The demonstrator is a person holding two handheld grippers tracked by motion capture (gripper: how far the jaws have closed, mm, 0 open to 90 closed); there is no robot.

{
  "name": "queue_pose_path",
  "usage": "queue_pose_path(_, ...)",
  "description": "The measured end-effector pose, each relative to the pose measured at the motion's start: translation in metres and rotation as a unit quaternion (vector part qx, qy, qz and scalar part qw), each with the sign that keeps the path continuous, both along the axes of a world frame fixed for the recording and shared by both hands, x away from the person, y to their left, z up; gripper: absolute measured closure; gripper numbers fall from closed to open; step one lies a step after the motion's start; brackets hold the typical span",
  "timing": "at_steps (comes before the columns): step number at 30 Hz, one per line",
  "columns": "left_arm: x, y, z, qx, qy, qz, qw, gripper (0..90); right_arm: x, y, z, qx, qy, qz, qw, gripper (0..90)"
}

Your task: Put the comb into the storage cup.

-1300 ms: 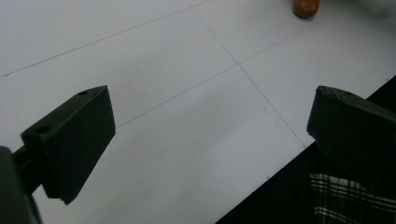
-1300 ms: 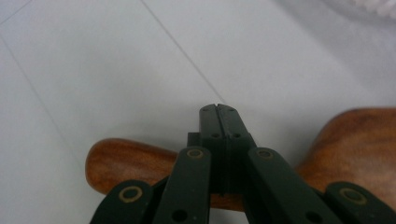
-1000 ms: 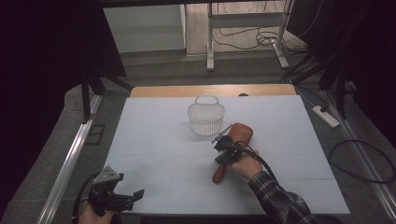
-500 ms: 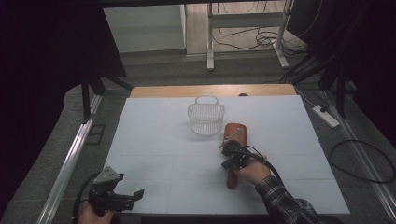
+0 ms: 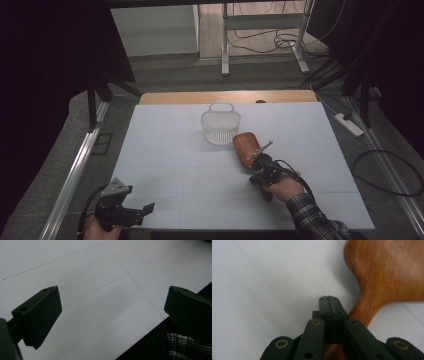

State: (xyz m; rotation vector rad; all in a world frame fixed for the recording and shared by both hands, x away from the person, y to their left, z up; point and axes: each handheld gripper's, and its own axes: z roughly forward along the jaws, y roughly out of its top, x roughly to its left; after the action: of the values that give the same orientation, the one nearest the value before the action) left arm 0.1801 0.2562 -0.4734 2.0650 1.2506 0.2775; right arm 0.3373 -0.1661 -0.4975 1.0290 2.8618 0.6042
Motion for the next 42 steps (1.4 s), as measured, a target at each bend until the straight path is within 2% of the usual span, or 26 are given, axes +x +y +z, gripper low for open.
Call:
queue_pose_path(11, 0.0, 0.0, 0.0, 0.001, 0.001, 0.0, 1.0, 2.2, -0.001, -0.026, 0.003, 0.002, -0.005, -0.023, 0.9997, 89.6)
queue_pose_path(22, 0.001, -0.001, 0.0, 0.001, 0.002, 0.0, 1.0, 2.2, 0.003, -0.051, 0.004, -0.018, -0.02, -0.049, 0.9985, 89.6)
queue_pose_path(26, 0.001, 0.0, 0.0, 0.001, 0.002, 0.0, 1.0, 2.2, 0.005, -0.054, 0.004, -0.019, -0.02, -0.055, 0.9981, 89.6)
queue_pose_path(30, 0.001, -0.001, 0.0, 0.001, 0.002, -0.001, 1.0, 2.2, 0.002, -0.051, 0.009, -0.006, -0.022, -0.05, 0.9985, 88.7)
queue_pose_path(34, 0.001, -0.001, 0.0, 0.003, 0.002, 0.0, 1.0, 2.2, -0.002, -0.048, 0.02, 0.01, -0.039, -0.048, 0.998, 81.2)
queue_pose_path(38, 0.001, -0.001, 0.0, 0.004, 0.001, 0.0, 1.0, 2.2, -0.003, -0.047, 0.025, 0.011, -0.052, -0.05, 0.9973, 73.0)
queue_pose_path(42, 0.001, -0.001, 0.0, 0.005, 0.001, 0.0, 1.0, 2.2, -0.003, -0.048, 0.029, 0.012, -0.059, -0.056, 0.9966, 61.0)
